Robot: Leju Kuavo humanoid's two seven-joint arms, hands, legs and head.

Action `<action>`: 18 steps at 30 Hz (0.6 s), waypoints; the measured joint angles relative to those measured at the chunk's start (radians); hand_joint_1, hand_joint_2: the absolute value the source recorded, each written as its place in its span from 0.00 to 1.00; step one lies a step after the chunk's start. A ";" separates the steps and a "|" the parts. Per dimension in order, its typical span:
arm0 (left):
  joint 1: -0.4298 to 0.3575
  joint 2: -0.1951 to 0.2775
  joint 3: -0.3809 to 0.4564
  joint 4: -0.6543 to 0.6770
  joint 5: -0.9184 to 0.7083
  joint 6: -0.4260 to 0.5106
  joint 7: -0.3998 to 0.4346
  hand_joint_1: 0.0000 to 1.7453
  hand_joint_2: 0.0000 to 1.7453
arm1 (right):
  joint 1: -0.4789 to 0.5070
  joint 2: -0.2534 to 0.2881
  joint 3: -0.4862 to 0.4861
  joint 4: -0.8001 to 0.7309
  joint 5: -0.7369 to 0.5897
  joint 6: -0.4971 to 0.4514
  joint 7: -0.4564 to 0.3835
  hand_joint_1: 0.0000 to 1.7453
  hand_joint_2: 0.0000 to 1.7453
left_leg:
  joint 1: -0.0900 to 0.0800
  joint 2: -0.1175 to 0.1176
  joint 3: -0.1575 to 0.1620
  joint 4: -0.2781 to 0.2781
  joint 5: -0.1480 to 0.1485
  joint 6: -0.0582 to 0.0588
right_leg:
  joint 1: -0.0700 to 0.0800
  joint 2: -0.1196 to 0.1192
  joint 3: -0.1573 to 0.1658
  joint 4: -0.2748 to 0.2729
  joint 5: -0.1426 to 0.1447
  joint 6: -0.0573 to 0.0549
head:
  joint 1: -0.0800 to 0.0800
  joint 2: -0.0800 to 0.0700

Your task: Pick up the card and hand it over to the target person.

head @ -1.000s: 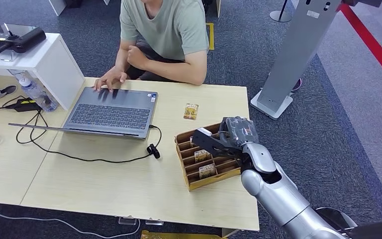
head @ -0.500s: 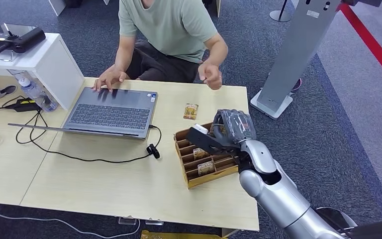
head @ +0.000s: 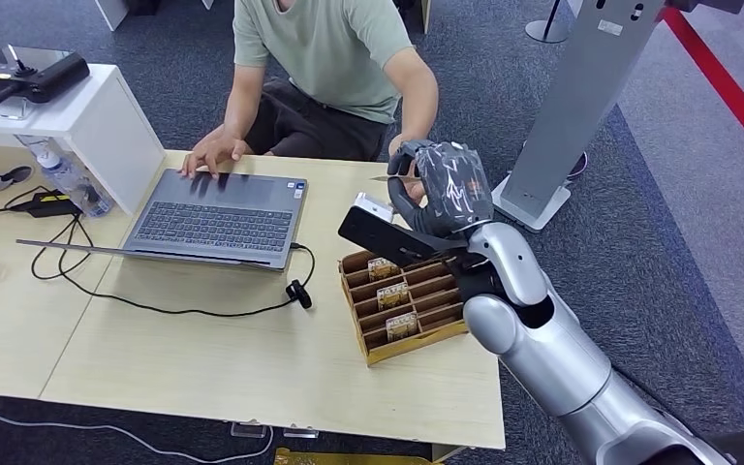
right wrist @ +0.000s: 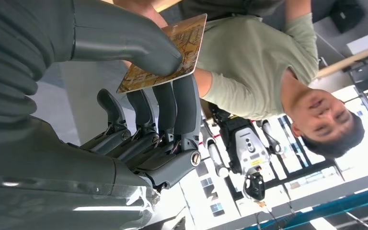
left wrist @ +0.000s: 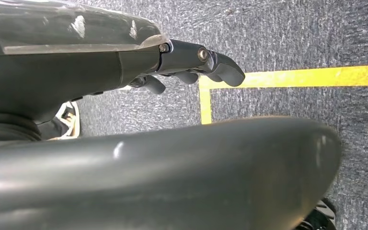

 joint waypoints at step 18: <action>-0.003 -0.001 -0.039 0.001 -0.020 -0.008 -0.009 0.00 0.00 | 0.000 0.072 -0.008 0.297 0.014 -0.057 -0.057 0.00 1.00 | 0.000 -0.004 -0.001 0.001 0.000 0.000 | 0.000 -0.004 0.001 0.000 -0.001 0.000 | 0.000 0.000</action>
